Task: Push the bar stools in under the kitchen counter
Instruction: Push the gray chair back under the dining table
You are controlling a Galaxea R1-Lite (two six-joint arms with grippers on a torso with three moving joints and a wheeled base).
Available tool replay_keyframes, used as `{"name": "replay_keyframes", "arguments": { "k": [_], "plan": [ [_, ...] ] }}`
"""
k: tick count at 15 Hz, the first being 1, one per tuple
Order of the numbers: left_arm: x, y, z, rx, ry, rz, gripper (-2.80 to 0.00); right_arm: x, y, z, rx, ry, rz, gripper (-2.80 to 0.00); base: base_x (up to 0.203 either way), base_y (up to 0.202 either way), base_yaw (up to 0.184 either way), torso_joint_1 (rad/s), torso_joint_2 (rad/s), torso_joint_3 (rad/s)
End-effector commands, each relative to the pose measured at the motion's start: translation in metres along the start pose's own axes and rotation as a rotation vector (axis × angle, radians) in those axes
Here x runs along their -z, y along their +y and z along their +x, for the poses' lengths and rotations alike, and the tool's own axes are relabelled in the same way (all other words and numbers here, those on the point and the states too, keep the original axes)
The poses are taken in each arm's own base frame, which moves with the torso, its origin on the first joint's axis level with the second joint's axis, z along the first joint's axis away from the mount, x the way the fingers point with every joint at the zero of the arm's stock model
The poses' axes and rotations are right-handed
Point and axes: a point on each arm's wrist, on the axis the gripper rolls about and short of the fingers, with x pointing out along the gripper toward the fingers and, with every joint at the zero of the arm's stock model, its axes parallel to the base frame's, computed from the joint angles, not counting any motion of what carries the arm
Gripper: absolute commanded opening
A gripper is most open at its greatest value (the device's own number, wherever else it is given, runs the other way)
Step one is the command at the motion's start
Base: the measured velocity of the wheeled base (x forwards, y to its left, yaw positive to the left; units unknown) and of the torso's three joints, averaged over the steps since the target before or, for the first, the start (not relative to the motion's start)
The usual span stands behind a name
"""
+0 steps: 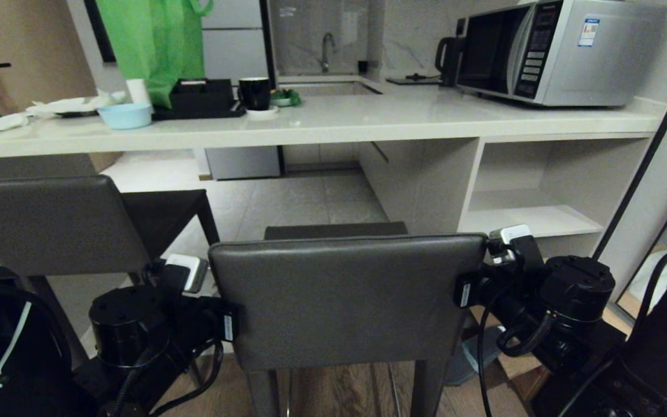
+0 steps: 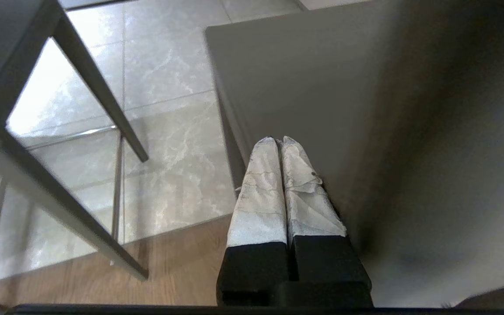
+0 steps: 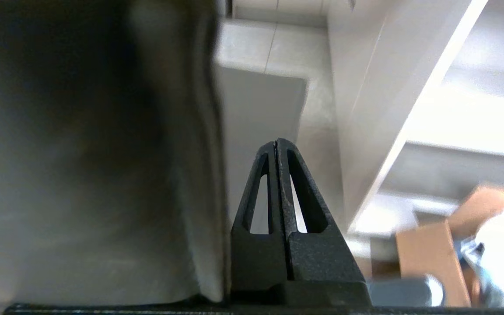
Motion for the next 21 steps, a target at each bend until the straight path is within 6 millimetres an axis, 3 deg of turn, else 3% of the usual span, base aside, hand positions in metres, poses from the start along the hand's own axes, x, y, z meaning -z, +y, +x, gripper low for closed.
{"name": "replay_keyframes", "arguments": {
  "k": [1,9,14,17,19,21],
  "plan": [
    [-0.001,0.0,0.0,-0.002,-0.006,-0.001,-2.8,0.003,0.001,0.001,-0.005,0.01,-0.004,-2.8,0.187,0.0,-0.002,-0.002,0.01,0.007],
    [0.0,-0.007,-0.003,0.026,-0.004,0.007,-2.8,0.003,0.005,-0.001,-0.019,0.013,-0.018,-2.8,0.174,0.0,0.002,0.003,0.0,0.003],
    [0.005,-0.023,-0.009,0.026,0.015,0.041,-2.8,0.008,0.01,-0.011,-0.031,0.045,-0.024,-2.8,0.016,0.0,0.001,0.0,0.0,0.0],
    [0.004,-0.044,-0.024,0.113,0.009,0.064,-2.8,0.016,0.013,-0.028,-0.062,0.101,-0.037,-2.8,0.0,0.0,0.0,0.0,0.0,0.0],
    [0.008,-0.058,-0.032,0.181,0.018,0.115,-2.8,0.029,0.025,-0.052,-0.147,0.188,-0.063,-2.8,0.0,0.0,0.0,0.0,0.0,0.0],
    [0.01,-0.06,-0.032,0.193,0.023,0.126,-2.8,0.028,0.038,-0.069,-0.231,0.199,-0.077,-2.8,0.0,0.0,0.0,0.0,0.0,0.0]
  ]
}}
